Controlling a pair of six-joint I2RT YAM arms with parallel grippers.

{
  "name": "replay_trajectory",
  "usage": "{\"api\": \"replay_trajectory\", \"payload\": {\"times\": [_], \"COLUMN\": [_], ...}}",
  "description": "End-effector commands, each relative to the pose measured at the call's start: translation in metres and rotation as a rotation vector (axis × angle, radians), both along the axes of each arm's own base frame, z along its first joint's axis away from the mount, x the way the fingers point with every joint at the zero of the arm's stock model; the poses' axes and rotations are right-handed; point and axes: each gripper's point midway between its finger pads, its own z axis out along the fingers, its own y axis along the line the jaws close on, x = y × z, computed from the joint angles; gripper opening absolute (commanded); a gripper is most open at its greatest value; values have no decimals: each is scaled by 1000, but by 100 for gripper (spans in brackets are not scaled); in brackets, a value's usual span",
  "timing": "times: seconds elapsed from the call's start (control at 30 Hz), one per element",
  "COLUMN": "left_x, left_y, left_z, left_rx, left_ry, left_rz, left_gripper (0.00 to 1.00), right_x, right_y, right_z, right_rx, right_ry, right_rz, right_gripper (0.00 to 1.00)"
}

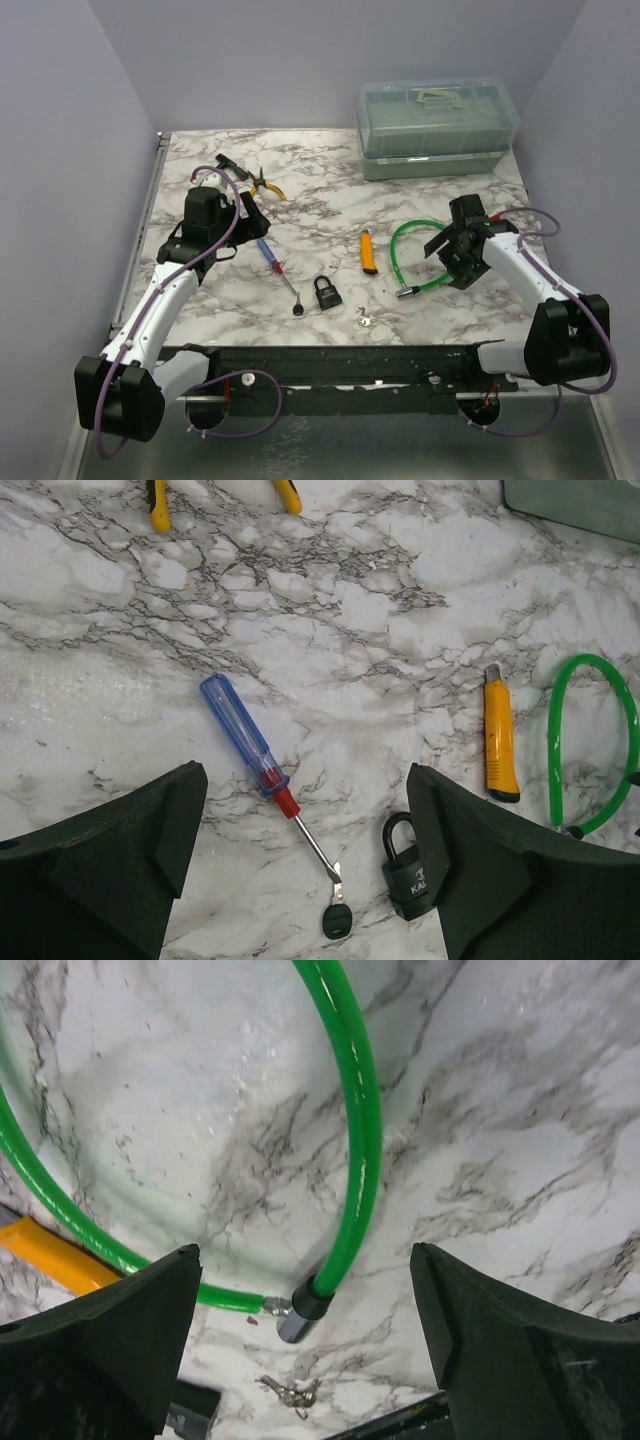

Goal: Unlock with the key

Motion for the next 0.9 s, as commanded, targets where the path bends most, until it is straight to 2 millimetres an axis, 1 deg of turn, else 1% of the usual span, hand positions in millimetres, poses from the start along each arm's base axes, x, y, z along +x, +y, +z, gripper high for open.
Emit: {"api": "replay_trajectory", "payload": {"times": [0.0,0.2,0.37,0.43,0.53,0.6,0.7,0.77,0.83,0.87], "left_x": [-1,-4,-6,-7,-9,-11,-16,-21,-28,-32], "left_y": [-6,-12,-17,-20,-25,-29,-41,-53,-65,-72], "left_z": [20,20,19,19,19,18,18,18,16,17], "left_rx": [-19,-23,-23,-22,-21,-22,-32,-38,-38,-40], "left_ry": [-47,-45,-44,-44,-44,-41,-39,-37,-32,-32], "left_rz": [-29,-54,-72,-82,-104,-124,-181,-235,-294,-330], "left_gripper": [88,88,87,87,86,84,80,79,79,79], "right_x": [-26,-39,-51,-54,-56,-57,-56,-55,-53,-52], "right_y": [24,43,54,56,52,48,47,45,41,38], "right_z": [-4,-22,-36,-40,-46,-51,-57,-60,-62,-62], "right_rx": [126,170,142,127,95,72,66,58,32,19], "right_ry": [45,95,154,165,177,183,175,167,157,147], "right_rz": [-29,-42,-78,-86,-109,-117,-111,-114,-116,-115], "right_gripper": [92,89,84,83,79,71,52,49,42,36]}}
